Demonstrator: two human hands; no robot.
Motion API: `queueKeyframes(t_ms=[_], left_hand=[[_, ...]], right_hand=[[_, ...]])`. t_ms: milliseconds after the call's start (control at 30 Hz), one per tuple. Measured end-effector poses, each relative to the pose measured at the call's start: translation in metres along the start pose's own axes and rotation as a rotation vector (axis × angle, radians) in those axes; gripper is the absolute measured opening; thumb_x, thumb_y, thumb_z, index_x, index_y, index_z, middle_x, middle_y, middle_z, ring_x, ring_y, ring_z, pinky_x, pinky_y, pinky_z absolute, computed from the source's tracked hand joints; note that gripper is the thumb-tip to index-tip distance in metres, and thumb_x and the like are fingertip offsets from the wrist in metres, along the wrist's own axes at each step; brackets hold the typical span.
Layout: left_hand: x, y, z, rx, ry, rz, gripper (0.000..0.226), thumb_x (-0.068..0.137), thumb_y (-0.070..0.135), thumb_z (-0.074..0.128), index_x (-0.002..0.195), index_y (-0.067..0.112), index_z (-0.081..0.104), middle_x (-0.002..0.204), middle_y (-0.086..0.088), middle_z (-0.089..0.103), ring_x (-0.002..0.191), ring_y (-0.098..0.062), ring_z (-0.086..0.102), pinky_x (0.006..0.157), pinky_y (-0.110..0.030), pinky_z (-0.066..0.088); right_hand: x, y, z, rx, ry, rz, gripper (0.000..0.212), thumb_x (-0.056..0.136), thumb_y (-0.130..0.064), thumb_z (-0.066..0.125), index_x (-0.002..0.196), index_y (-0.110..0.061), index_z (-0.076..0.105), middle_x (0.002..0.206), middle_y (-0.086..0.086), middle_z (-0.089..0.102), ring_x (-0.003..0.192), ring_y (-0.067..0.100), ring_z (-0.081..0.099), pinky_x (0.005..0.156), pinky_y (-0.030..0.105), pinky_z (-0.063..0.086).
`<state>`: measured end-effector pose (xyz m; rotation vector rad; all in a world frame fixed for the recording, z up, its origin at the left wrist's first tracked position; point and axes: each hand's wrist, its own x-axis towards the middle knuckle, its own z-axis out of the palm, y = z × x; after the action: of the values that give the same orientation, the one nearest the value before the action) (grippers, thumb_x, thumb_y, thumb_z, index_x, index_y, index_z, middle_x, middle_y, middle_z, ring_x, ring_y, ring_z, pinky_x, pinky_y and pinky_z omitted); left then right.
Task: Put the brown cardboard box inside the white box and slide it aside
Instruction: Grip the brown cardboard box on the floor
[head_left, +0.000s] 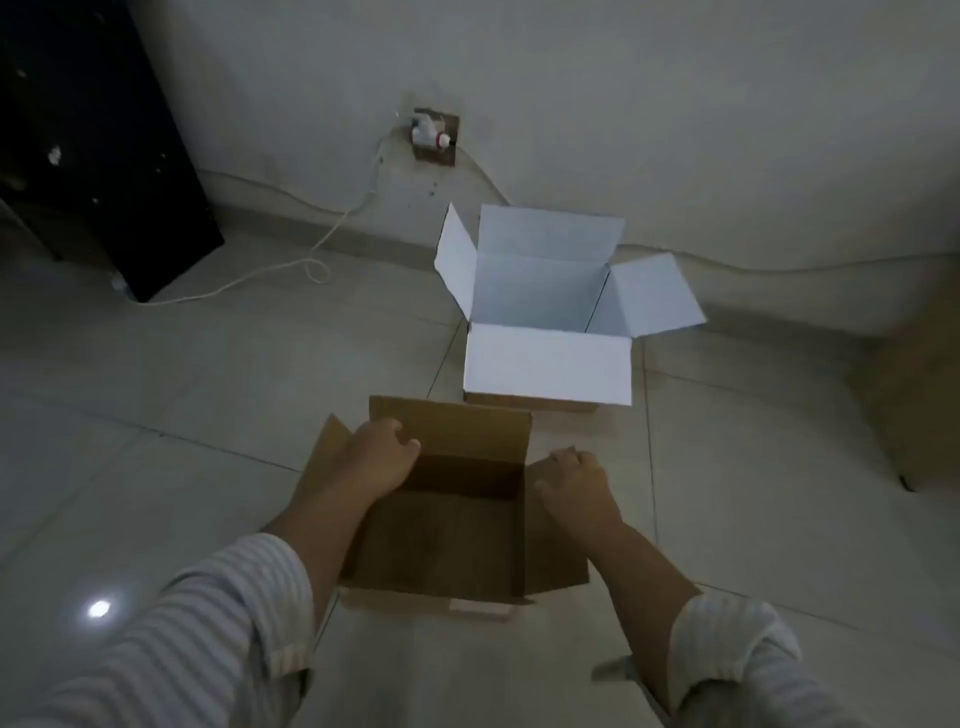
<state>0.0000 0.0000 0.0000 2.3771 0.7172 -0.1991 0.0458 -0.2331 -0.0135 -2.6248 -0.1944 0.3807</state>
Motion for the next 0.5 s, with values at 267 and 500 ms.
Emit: queueKeyframes(t_ms=[267,500], left_hand=[[0.043,-0.102,0.064,0.167,0.169,-0.224,0.056,0.088,0.038,0.053,0.138,0.017,0.042,0.139,-0.014,0.045,0.119,-0.035,0.046,0.093,-0.044,0.044],[0.057,-0.154,0.069,0.013,0.142,-0.474,0.066,0.085,0.022,0.056,0.143,0.01,0.025,0.137,-0.022,0.044,0.119,-0.041,0.048,0.099,-0.05,0.043]], right_hand=[[0.03,0.071,0.094,-0.079,0.06,0.158,0.061,0.087,-0.033,0.058,0.138,-0.017,0.028,0.146,0.014,0.027,0.129,0.034,0.032,0.102,0.048,0.038],[0.034,0.091,0.115,0.008,-0.024,0.253,0.056,0.088,-0.015,0.055,0.138,-0.014,0.028,0.145,0.019,0.023,0.118,0.038,0.044,0.091,0.041,0.045]])
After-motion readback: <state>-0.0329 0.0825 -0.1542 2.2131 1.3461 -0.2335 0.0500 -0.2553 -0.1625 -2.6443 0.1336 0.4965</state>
